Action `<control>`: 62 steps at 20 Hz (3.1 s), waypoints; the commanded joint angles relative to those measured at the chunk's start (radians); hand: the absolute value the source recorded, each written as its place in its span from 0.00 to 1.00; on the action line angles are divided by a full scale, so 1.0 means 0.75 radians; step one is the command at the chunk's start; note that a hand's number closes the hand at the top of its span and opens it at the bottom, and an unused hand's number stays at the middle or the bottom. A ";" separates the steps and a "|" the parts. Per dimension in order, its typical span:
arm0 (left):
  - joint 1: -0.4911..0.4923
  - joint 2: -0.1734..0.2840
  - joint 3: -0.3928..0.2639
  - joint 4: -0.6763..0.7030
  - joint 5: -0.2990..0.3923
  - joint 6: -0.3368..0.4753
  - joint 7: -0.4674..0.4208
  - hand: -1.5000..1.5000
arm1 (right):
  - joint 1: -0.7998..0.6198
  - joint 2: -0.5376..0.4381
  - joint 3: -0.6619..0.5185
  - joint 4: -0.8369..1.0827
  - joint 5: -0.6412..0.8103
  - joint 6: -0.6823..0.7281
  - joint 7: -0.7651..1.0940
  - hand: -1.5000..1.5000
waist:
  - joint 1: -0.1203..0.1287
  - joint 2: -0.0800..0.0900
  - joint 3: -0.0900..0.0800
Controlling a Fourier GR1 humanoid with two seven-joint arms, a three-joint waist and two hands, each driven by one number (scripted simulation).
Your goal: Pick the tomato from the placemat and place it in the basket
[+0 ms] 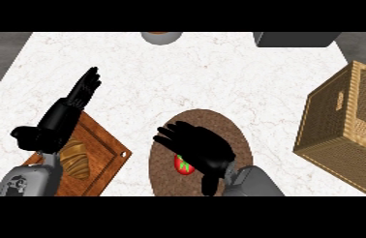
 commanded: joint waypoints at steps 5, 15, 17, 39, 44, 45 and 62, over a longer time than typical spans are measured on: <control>-0.040 0.003 0.067 0.035 0.005 -0.049 0.004 0.50 | -0.006 0.014 0.021 0.174 0.086 -0.112 -0.012 0.00 | 0.000 0.001 0.000; -0.019 -0.031 0.054 -0.033 -0.026 -0.058 0.041 0.50 | -0.073 0.014 0.153 0.360 -0.006 -0.143 0.023 0.00 | 0.005 0.001 0.000; -0.053 -0.116 -0.022 0.057 -0.129 0.029 -0.035 0.50 | -0.062 0.014 0.140 0.417 0.048 -0.143 -0.060 1.00 | 0.000 0.002 0.000; 0.060 -0.048 0.122 -0.039 -0.059 -0.014 0.029 0.50 | 0.401 0.007 -0.203 0.049 0.304 -0.476 0.540 1.00 | -0.159 -0.034 -0.001; 0.073 -0.051 0.090 -0.053 -0.060 -0.047 0.003 0.50 | 0.697 0.014 0.003 -0.367 0.123 -0.668 0.773 1.00 | -0.075 -0.019 0.000; 0.044 -0.039 0.104 -0.027 -0.070 -0.037 0.011 0.50 | 0.747 0.014 0.099 -0.430 0.097 -0.736 0.816 1.00 | -0.078 -0.017 0.000; 0.043 -0.061 0.082 -0.052 -0.047 -0.058 0.040 0.50 | 0.844 0.011 0.424 -1.264 0.507 -0.861 1.199 1.00 | -0.049 -0.018 -0.003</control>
